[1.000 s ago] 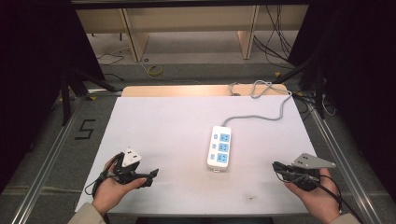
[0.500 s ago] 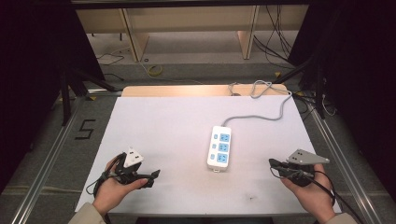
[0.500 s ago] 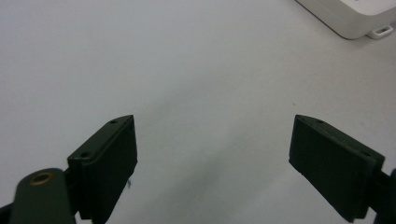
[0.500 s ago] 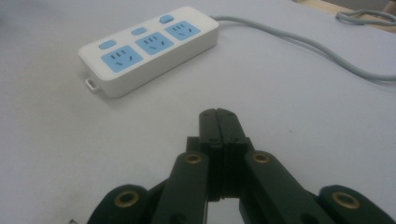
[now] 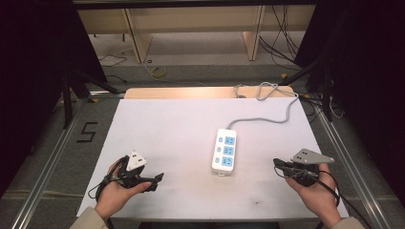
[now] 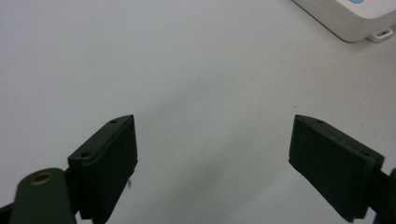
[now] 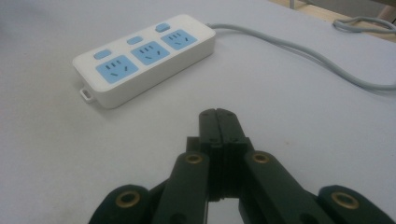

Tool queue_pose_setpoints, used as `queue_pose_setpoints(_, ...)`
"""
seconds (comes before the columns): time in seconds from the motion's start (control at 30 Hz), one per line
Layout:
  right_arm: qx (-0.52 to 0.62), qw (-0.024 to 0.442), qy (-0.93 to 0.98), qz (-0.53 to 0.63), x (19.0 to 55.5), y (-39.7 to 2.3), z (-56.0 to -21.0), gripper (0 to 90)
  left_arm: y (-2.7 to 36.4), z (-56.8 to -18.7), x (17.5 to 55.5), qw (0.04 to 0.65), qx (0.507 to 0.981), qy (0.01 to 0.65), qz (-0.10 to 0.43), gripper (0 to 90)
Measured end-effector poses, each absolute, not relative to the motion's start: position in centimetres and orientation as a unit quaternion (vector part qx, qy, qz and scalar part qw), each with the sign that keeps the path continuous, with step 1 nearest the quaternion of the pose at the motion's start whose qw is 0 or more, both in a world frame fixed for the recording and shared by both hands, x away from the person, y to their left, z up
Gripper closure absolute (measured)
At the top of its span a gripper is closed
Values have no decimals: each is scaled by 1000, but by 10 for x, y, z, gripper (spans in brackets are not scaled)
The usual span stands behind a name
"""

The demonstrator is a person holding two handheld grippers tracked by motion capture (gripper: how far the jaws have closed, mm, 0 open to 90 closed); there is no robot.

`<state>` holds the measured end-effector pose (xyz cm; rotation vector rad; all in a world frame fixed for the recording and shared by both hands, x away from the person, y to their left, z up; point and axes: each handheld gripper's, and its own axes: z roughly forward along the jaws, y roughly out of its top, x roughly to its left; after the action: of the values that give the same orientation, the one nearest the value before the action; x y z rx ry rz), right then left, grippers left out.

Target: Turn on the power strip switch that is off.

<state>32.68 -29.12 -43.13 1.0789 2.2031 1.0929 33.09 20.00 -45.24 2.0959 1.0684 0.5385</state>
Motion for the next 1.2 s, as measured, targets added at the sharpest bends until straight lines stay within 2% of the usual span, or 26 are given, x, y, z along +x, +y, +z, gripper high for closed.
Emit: queue_pose_setpoints(1.2, 387, 224, 800, 399, 343, -280, -427, 900, 201, -452, 331, 353, 813, 412, 212, 153)
